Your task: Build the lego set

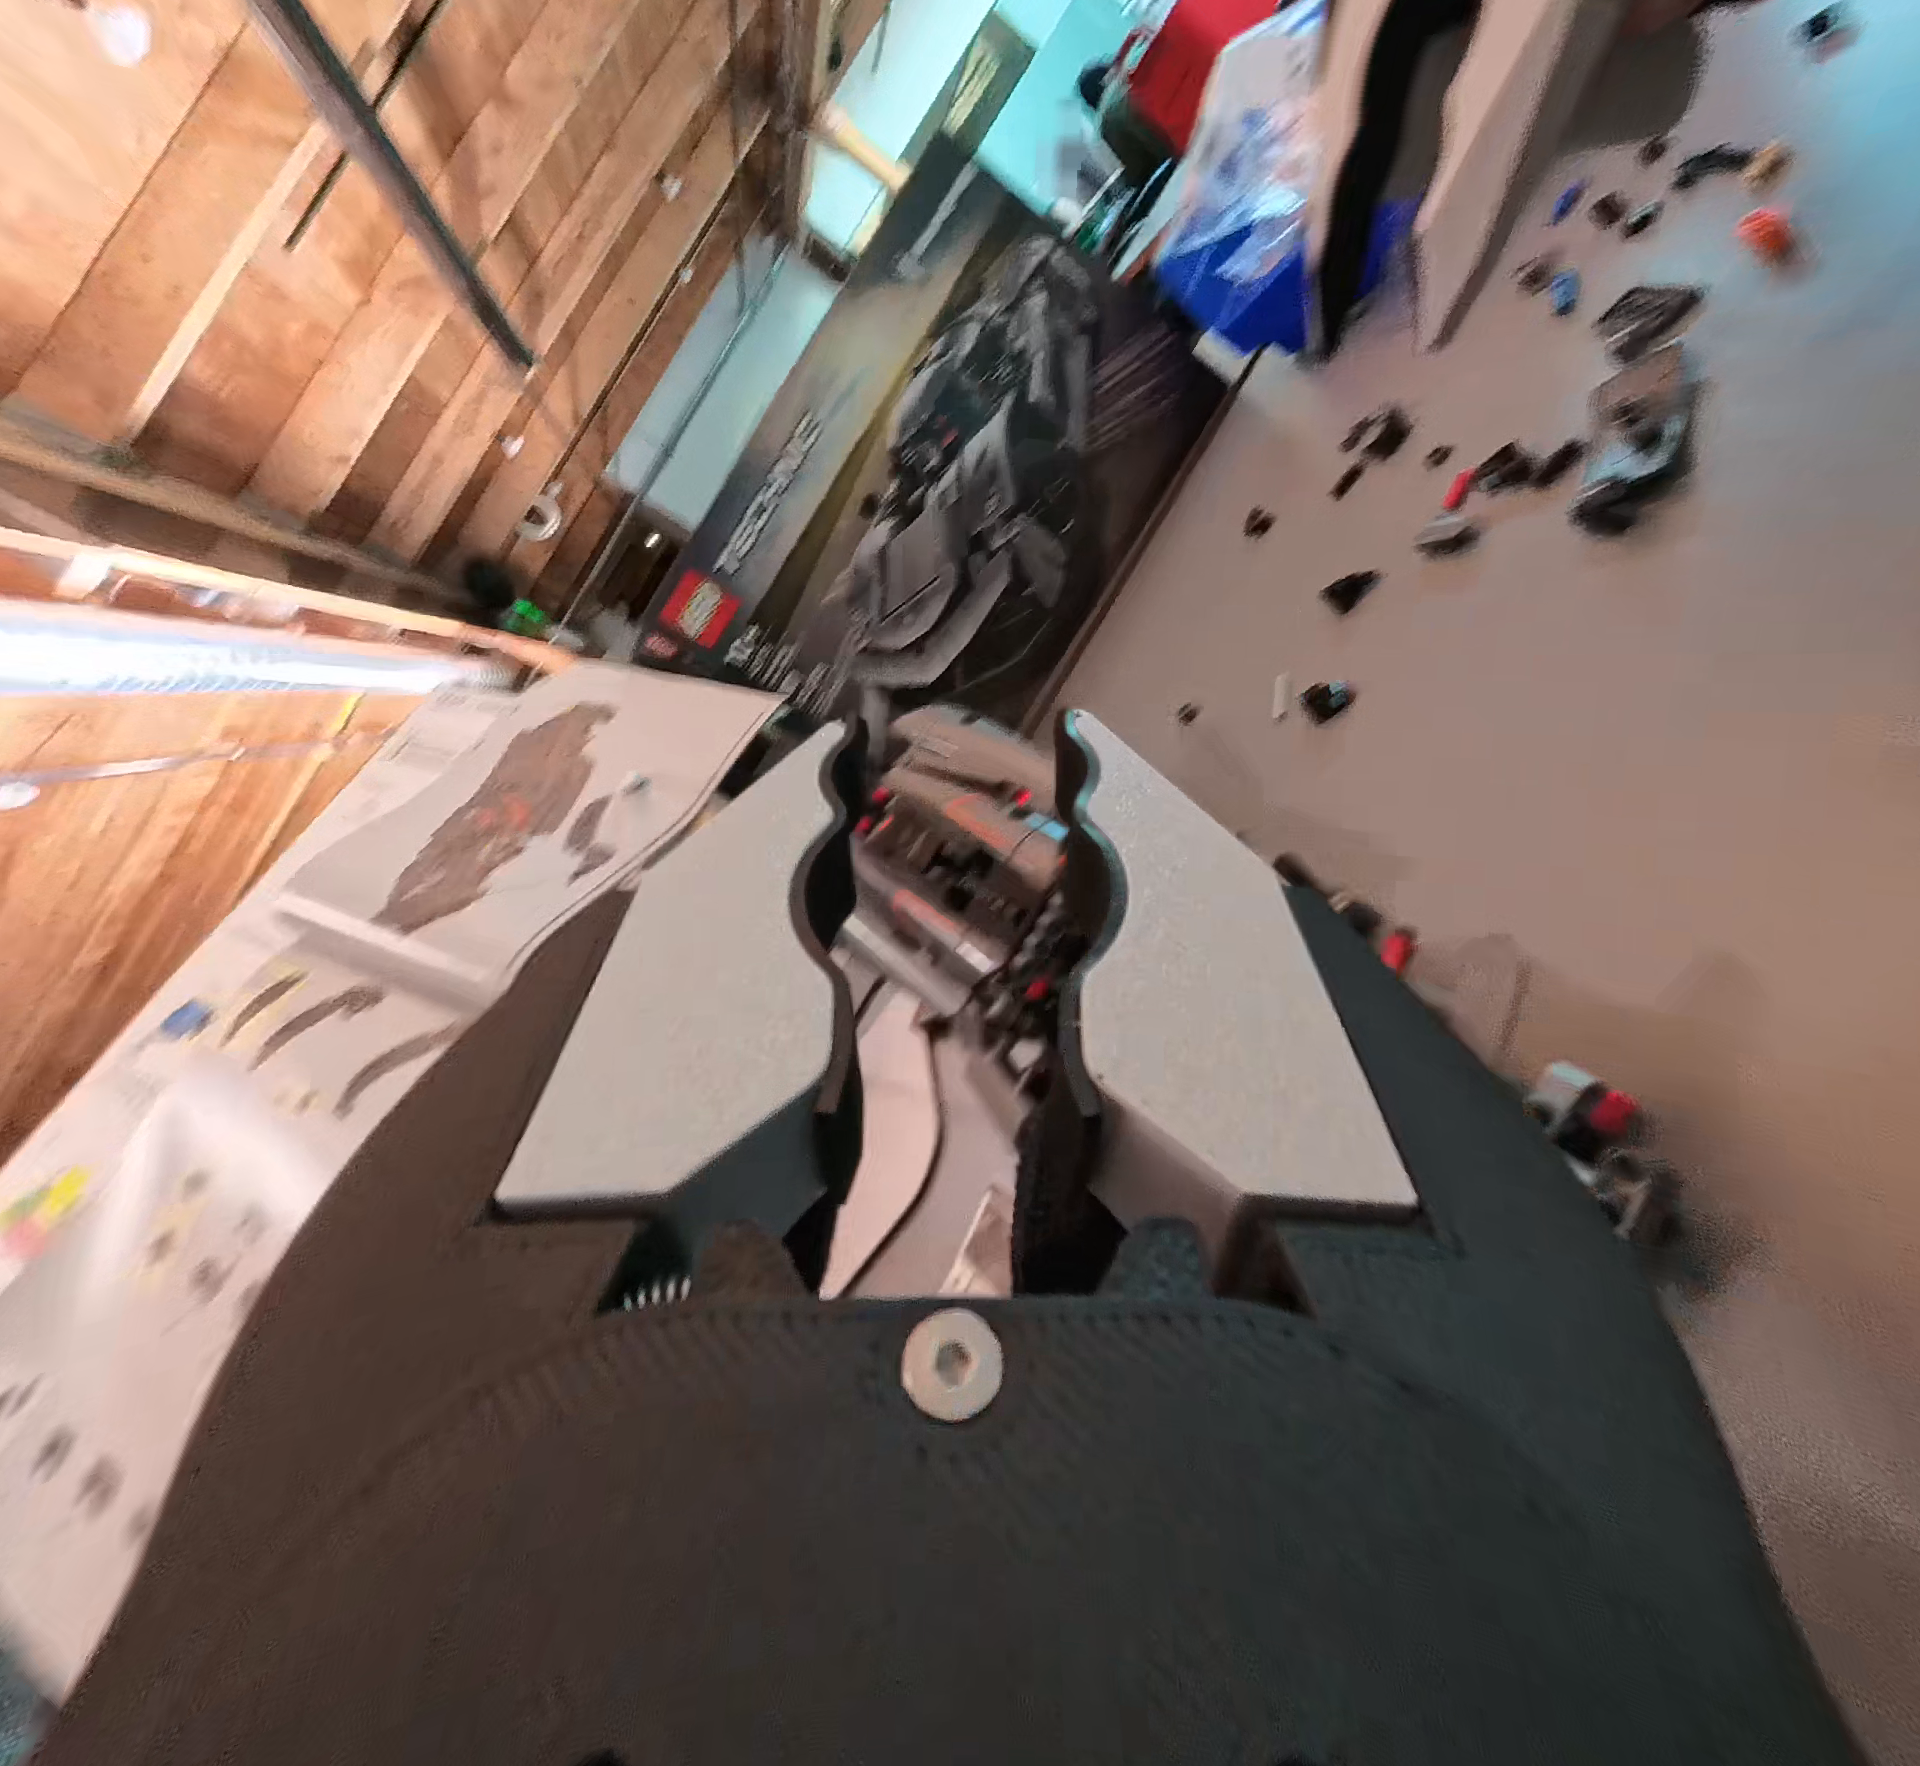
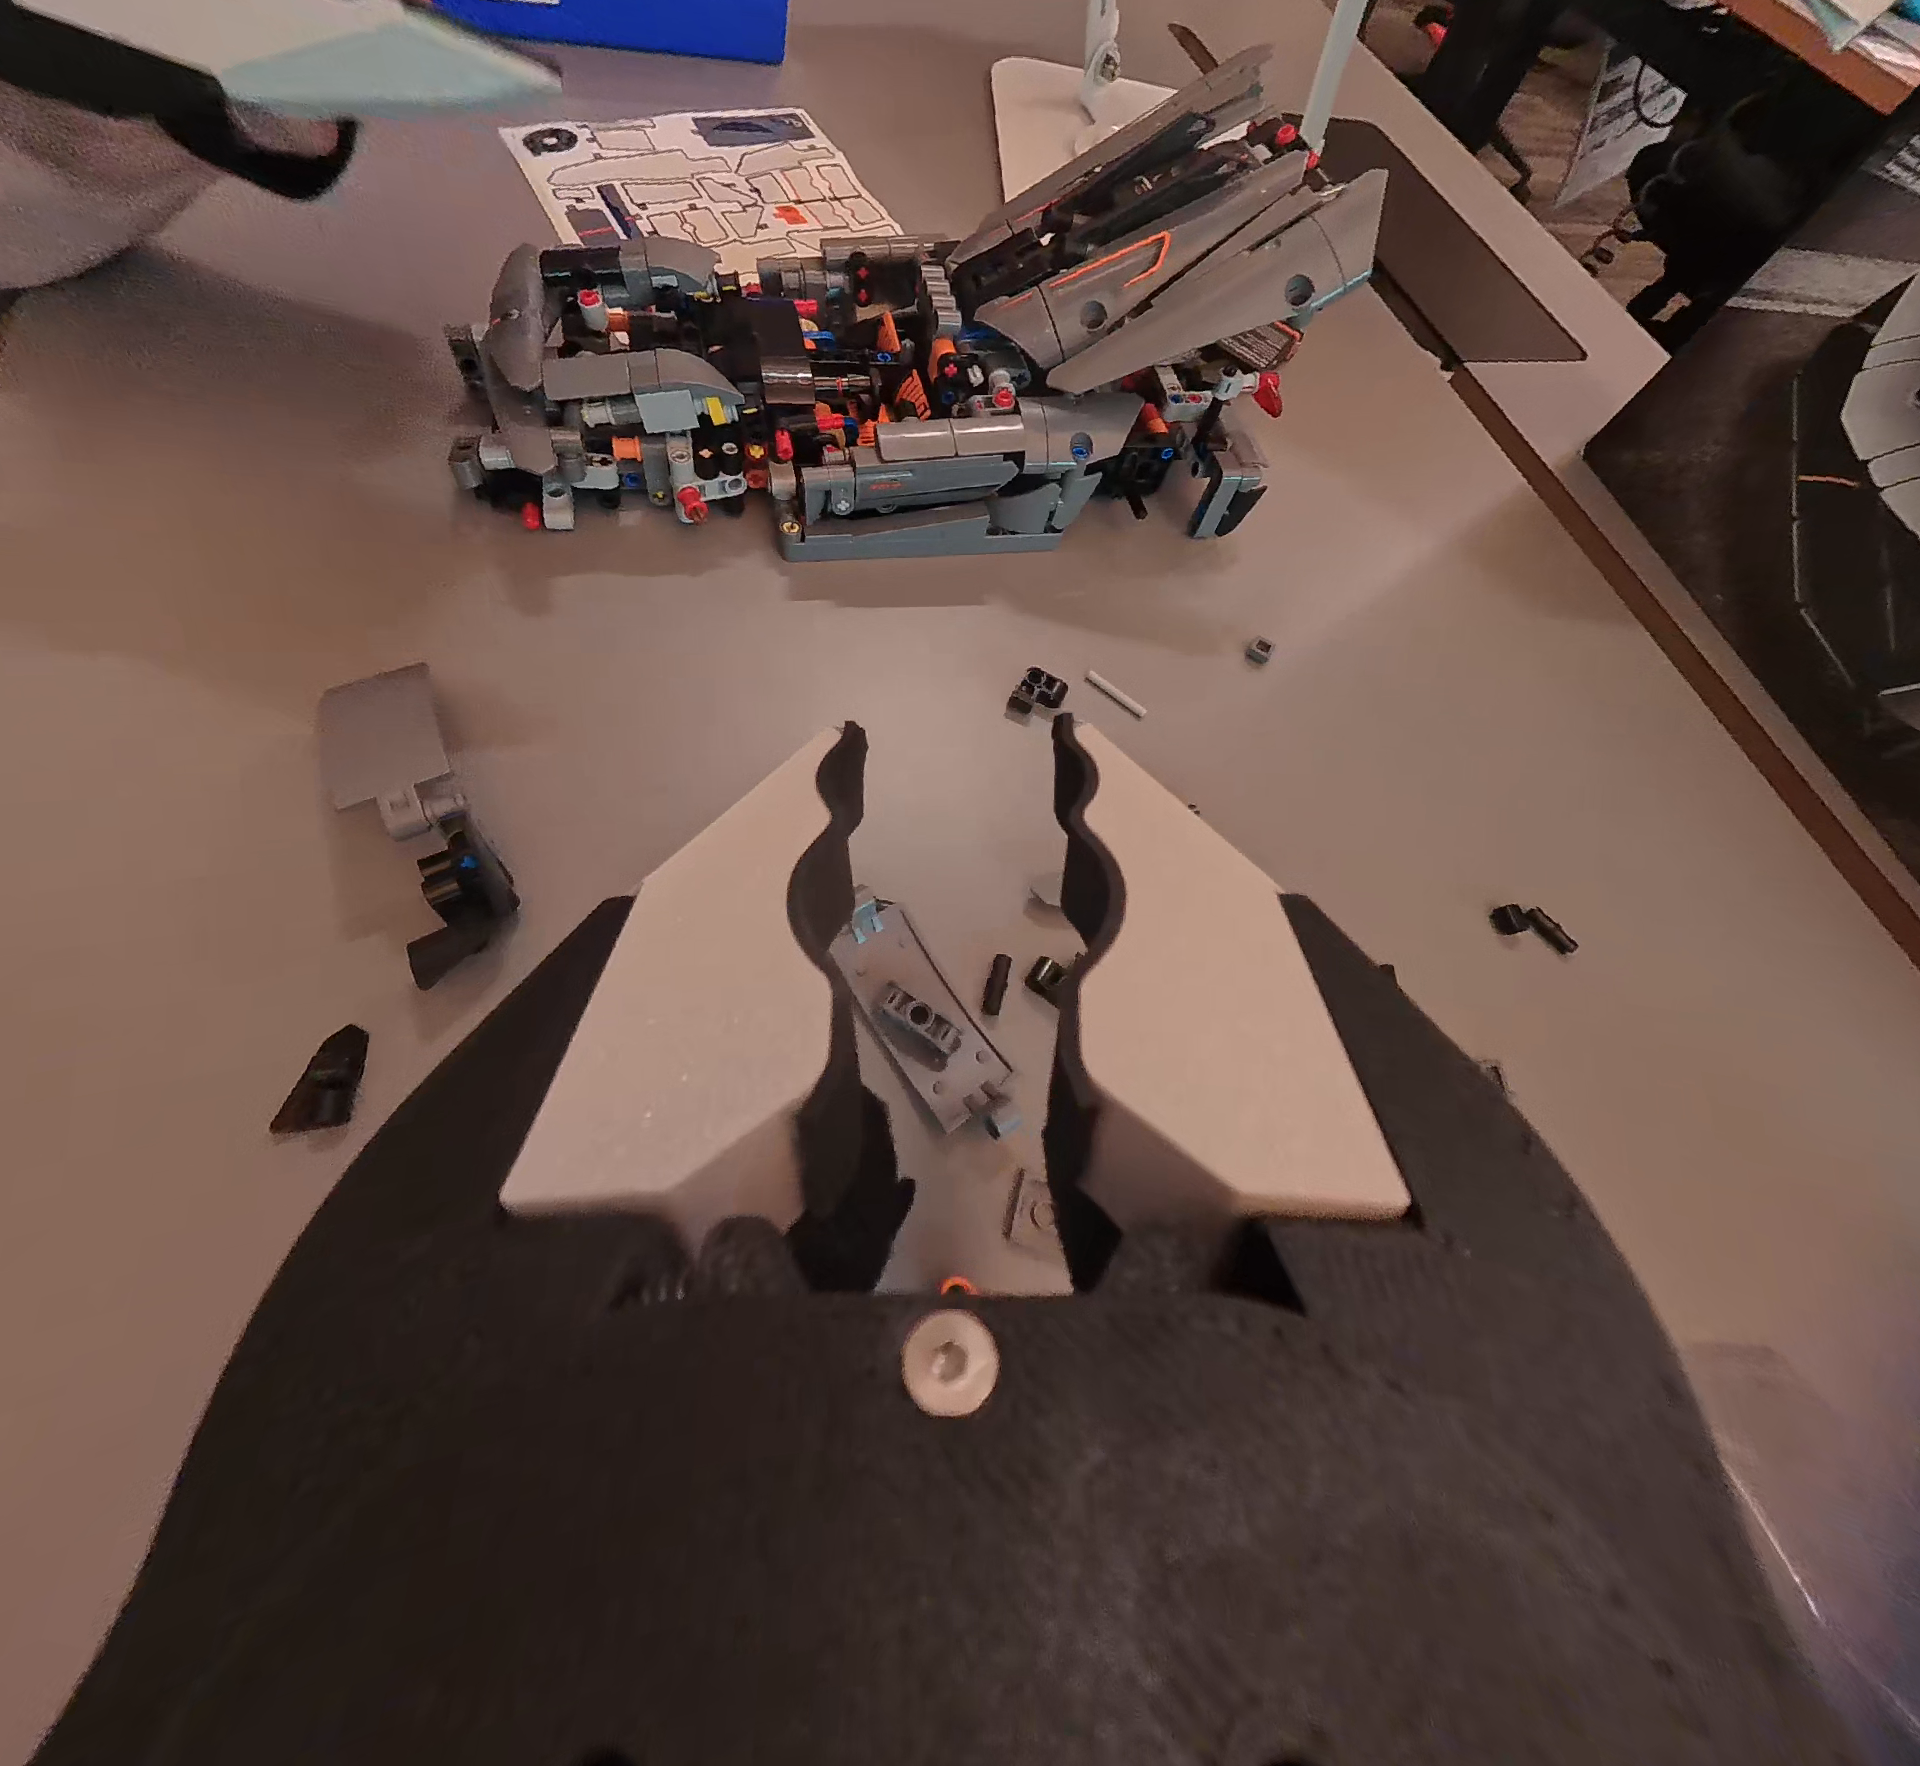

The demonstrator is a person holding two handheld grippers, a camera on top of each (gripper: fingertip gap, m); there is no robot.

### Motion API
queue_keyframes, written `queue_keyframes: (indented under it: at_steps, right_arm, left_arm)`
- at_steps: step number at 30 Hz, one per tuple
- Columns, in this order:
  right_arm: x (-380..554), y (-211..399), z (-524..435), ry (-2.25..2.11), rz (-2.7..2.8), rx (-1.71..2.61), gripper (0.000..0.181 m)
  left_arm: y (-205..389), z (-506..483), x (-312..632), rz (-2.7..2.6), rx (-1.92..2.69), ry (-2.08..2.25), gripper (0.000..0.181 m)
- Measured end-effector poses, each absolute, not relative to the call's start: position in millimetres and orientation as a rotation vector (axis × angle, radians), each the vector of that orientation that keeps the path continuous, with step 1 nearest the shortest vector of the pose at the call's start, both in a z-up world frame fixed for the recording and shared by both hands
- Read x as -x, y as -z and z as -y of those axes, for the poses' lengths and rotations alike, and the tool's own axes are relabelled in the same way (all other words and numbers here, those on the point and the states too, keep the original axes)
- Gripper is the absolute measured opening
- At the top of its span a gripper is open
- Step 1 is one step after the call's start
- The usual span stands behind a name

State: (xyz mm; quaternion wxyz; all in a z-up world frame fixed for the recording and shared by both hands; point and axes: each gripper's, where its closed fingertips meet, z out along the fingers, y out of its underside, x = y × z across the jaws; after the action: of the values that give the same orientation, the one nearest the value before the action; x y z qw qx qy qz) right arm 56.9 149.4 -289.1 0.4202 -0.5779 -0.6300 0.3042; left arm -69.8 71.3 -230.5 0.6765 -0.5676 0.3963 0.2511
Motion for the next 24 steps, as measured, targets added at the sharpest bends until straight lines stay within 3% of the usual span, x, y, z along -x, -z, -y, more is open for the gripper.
queue_keyframes:
  at_steps: [4,8,9,10,11,15,24]
  right_arm:
    - [-59,283,-153,-0.756,1.550,1.440,0.035]
    - [-57,279,-149,-0.758,1.550,1.424,0.035]
    - [-56,280,-148,-0.753,1.557,1.423,0.034]
    - [-55,281,-148,-0.744,1.566,1.427,0.034]
    - [-55,284,-148,-0.733,1.575,1.433,0.034]
    - [-55,288,-148,-0.716,1.585,1.446,0.034]
    - [-56,285,-147,-0.726,1.583,1.442,0.034]
  left_arm:
    - [216,-46,136,-0.685,1.396,-0.634,0.032]
    - [269,-39,225,-0.532,1.811,-0.628,0.028]
    - [288,-38,241,-0.513,1.922,-0.615,0.025]
    - [298,-39,252,-0.503,1.967,-0.622,0.010]
    - [307,-41,259,-0.502,1.995,-0.615,0.001]
    - [369,-43,277,-0.537,2.284,-0.585,0.000]
    - [373,-11,274,-0.479,2.377,-0.513,0.000]
